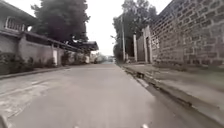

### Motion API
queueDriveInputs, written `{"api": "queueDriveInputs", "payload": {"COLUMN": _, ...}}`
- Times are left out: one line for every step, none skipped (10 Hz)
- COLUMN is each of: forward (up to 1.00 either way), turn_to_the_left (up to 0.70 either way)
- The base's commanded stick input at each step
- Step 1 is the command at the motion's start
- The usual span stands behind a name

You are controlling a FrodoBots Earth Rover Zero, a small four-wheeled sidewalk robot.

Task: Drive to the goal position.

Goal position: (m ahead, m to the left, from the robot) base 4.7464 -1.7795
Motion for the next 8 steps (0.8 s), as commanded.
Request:
{"api": "queueDriveInputs", "payload": {"forward": 1.0, "turn_to_the_left": -0.05}}
{"api": "queueDriveInputs", "payload": {"forward": 1.0, "turn_to_the_left": -0.08}}
{"api": "queueDriveInputs", "payload": {"forward": 1.0, "turn_to_the_left": -0.08}}
{"api": "queueDriveInputs", "payload": {"forward": 1.0, "turn_to_the_left": -0.08}}
{"api": "queueDriveInputs", "payload": {"forward": 1.0, "turn_to_the_left": -0.08}}
{"api": "queueDriveInputs", "payload": {"forward": 1.0, "turn_to_the_left": -0.07}}
{"api": "queueDriveInputs", "payload": {"forward": 1.0, "turn_to_the_left": -0.05}}
{"api": "queueDriveInputs", "payload": {"forward": 1.0, "turn_to_the_left": -0.05}}
